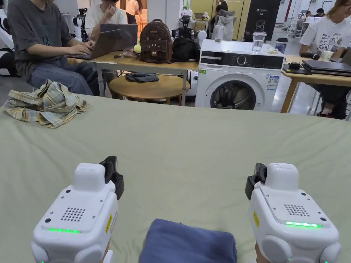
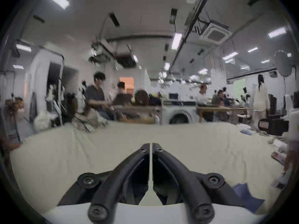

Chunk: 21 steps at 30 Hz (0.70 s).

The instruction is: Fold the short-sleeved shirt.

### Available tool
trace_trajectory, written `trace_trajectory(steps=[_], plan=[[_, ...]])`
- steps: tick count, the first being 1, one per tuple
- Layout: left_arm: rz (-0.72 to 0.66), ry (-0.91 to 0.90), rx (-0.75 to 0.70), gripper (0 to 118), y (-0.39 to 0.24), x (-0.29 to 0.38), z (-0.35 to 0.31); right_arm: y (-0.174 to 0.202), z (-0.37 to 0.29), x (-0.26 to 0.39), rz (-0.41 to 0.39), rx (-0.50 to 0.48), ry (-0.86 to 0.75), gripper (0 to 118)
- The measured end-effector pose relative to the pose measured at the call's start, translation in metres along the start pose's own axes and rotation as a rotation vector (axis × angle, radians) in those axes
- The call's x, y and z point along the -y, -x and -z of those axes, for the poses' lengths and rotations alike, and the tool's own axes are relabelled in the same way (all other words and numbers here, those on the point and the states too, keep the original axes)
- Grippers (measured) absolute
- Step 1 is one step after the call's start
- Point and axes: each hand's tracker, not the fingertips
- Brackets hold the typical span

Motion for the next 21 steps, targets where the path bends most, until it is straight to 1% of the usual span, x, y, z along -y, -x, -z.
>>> trace_trajectory(steps=[3,5,7,11,14,16,18,19,21], plan=[[-0.006,0.026,0.007,0,0.003,-0.003,-0.002,0.001,-0.007,-0.003,-0.014,-0.003,0.013,0],[0.001,0.083,0.014,0,0.005,-0.004,0.0,0.002,-0.017,-0.001,-0.019,-0.012,0.058,0],[0.0,0.1,0.016,0,0.008,-0.004,0.002,0.004,-0.026,0.005,-0.009,-0.046,0.144,0],[-0.03,0.13,0.023,0,0.013,0.0,0.003,0.017,-0.039,0.035,-0.036,-0.134,0.355,0],[-0.043,0.166,0.042,0,0.016,0.002,0.002,0.03,-0.035,0.066,-0.043,-0.199,0.498,0],[-0.04,0.185,0.054,0,0.017,0.004,0.0,0.038,-0.029,0.084,-0.099,-0.158,0.546,0],[-0.044,0.219,0.073,0,0.017,0.006,-0.003,0.04,-0.019,0.1,-0.091,-0.159,0.608,0],[-0.056,0.248,0.091,0,0.018,0.006,-0.003,0.038,-0.014,0.105,-0.061,-0.161,0.648,0],[-0.084,0.338,0.136,0,0.023,0.007,-0.002,0.038,-0.009,0.113,-0.069,-0.148,0.648,0]])
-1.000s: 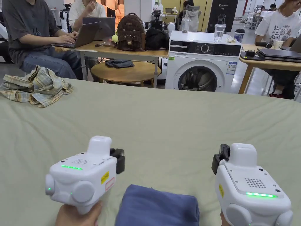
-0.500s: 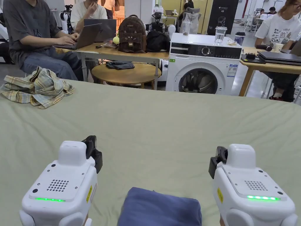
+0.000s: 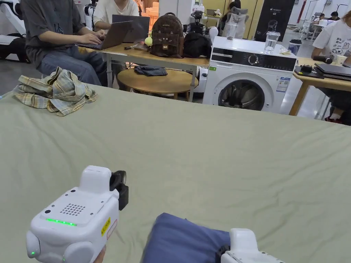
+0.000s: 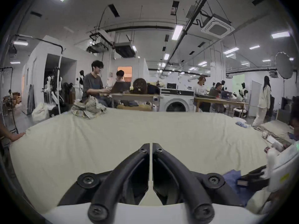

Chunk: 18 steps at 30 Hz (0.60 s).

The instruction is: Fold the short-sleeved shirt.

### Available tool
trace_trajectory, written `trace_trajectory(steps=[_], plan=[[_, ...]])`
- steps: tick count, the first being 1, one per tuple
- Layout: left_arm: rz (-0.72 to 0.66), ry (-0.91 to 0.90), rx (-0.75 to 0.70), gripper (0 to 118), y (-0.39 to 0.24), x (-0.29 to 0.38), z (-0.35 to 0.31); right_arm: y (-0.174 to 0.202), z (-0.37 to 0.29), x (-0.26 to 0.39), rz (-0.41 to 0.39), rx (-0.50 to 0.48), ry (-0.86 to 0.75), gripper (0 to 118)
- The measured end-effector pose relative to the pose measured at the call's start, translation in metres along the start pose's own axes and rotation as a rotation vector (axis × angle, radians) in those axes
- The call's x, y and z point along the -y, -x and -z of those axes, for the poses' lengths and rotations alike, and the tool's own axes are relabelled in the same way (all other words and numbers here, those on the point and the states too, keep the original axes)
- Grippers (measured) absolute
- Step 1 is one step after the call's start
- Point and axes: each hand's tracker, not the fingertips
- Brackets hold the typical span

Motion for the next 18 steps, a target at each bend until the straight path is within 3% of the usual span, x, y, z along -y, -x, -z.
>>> trace_trajectory(steps=[5,8,12,13,15,18], plan=[[-0.08,0.3,0.158,0,0.018,0.004,0.009,0.003,-0.003,0.0,-0.013,0.018,-0.002,0],[-0.183,0.483,0.327,0,0.036,0.009,0.026,0.002,-0.002,0.002,-0.014,0.017,-0.002,0],[-0.411,0.699,0.552,54,0.06,0.027,0.053,0.001,-0.003,0.002,-0.023,0.014,-0.003,0],[-0.455,0.732,0.6,60,0.064,0.031,0.059,0.0,-0.003,0.002,-0.021,0.011,-0.002,0],[-0.556,0.792,0.682,64,0.074,0.042,0.075,-0.001,-0.003,0.001,-0.016,0.006,-0.001,0],[-0.592,0.836,0.671,64,0.074,0.057,0.097,-0.002,-0.004,0.002,-0.011,0.002,-0.003,0]])
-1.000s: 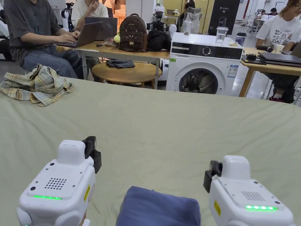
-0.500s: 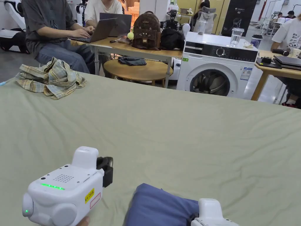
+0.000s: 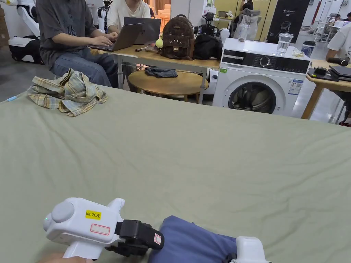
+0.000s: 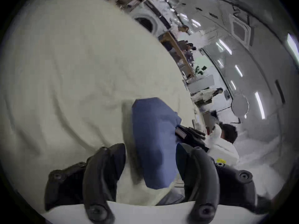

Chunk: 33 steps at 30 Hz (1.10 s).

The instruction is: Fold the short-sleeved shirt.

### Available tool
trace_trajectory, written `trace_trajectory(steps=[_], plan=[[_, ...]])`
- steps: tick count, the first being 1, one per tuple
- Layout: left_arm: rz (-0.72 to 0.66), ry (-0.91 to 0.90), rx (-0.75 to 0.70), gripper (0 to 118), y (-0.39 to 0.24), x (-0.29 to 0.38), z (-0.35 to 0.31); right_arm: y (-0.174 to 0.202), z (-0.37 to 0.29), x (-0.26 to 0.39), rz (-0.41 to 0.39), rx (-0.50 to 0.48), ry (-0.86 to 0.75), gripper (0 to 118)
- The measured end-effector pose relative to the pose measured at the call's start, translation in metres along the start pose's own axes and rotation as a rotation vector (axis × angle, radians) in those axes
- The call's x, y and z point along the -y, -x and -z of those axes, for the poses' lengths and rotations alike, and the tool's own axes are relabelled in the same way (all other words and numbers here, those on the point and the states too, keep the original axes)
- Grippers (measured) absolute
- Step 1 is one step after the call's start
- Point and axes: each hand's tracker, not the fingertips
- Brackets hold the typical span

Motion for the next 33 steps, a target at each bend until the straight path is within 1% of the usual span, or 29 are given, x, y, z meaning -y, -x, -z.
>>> trace_trajectory(steps=[3,4,5,7,8,9,11,12,13,14,15,18,20,24,25,29,30,32,33], plan=[[-0.066,0.063,0.171,64,0.01,-0.003,0.027,0.002,0.0,0.003,-0.003,0.007,-0.009,0],[-0.075,0.093,0.201,64,0.009,-0.005,0.036,0.002,-0.001,0.003,-0.005,0.011,-0.012,0],[-0.043,0.081,0.166,64,0.008,-0.007,0.045,0.002,-0.001,0.004,-0.006,0.014,-0.012,0],[-0.018,0.072,0.145,67,0.007,-0.008,0.054,0.002,0.001,0.006,-0.005,0.018,-0.013,0],[-0.029,0.065,0.167,67,0.012,-0.009,0.056,0.001,0.001,0.006,0.0,0.018,-0.013,0],[-0.07,0.044,0.214,67,0.02,-0.008,0.055,0.001,0.001,0.007,0.003,0.018,-0.014,0],[-0.149,0.017,0.207,67,0.031,-0.003,0.052,0.001,0.001,0.008,0.003,0.018,-0.016,0],[-0.147,-0.001,0.129,57,0.033,0.0,0.052,0.001,0.001,0.008,0.004,0.02,-0.019,0],[-0.129,0.012,0.139,38,0.035,0.003,0.053,0.002,0.002,0.008,0.003,0.017,-0.019,0],[-0.124,-0.009,0.184,30,0.037,0.006,0.051,0.003,0.003,0.009,-0.002,0.025,-0.018,0],[-0.114,-0.012,0.179,30,0.008,0.019,0.047,0.004,0.003,0.008,-0.008,0.03,-0.02,0],[-0.159,0.014,0.17,30,0.001,0.018,0.045,0.004,0.002,0.008,-0.018,0.03,-0.019,0],[-0.103,0.035,0.133,30,0.001,0.006,0.044,0.002,0.001,0.007,-0.013,0.023,-0.017,0],[-0.08,0.04,0.095,30,-0.016,0.009,0.045,0.001,0.003,0.007,-0.012,0.023,-0.014,0],[-0.048,0.04,0.071,30,-0.021,0.009,0.045,0.001,0.003,0.008,-0.012,0.023,-0.015,0],[0.003,0.026,0.015,19,-0.029,0.009,0.046,0.003,0.002,0.008,-0.01,0.028,-0.016,0],[0.028,0.017,0.019,18,-0.032,0.01,0.044,0.003,0.002,0.008,-0.01,0.03,-0.018,0],[0.026,0.018,0.039,17,-0.023,0.007,0.04,0.002,0.001,0.008,-0.008,0.024,-0.022,0],[0.004,0.008,0.063,16,-0.022,0.006,0.036,0.001,-0.001,0.008,-0.01,0.019,-0.03,0]])
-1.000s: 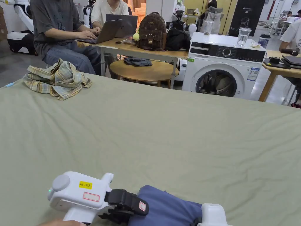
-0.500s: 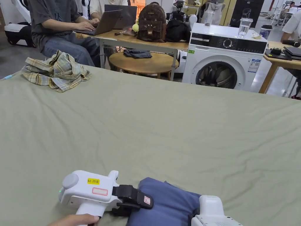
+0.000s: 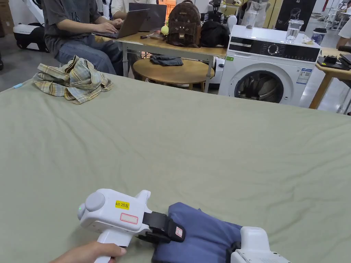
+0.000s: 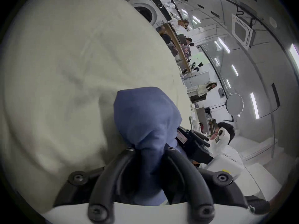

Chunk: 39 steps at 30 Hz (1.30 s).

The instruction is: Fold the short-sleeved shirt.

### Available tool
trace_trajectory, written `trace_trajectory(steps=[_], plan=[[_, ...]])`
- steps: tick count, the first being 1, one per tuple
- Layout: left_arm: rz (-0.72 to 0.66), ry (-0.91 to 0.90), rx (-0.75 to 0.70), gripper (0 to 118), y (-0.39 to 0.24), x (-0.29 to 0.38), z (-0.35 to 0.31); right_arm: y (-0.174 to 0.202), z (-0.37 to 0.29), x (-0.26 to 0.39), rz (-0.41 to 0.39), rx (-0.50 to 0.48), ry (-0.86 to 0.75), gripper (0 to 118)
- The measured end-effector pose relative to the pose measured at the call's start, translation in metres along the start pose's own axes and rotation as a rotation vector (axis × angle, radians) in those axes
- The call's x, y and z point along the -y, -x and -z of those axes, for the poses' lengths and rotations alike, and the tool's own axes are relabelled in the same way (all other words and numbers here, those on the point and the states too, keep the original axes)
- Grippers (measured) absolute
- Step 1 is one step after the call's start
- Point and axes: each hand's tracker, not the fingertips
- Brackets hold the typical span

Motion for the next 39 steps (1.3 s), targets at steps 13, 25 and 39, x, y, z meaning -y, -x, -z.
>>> trace_trajectory(steps=[13,25,39], plan=[[0.009,-0.111,-0.048,15,-0.013,-0.025,-0.105,0.011,-0.032,-0.051,-0.053,-0.059,-0.298,0],[-0.055,-0.222,-0.405,15,0.012,-0.045,-0.317,0.059,-0.014,-0.104,-0.061,-0.101,-0.389,0],[-0.244,-0.217,-0.942,15,0.066,-0.055,-0.441,0.119,0.009,-0.114,-0.097,-0.16,-0.333,0]])
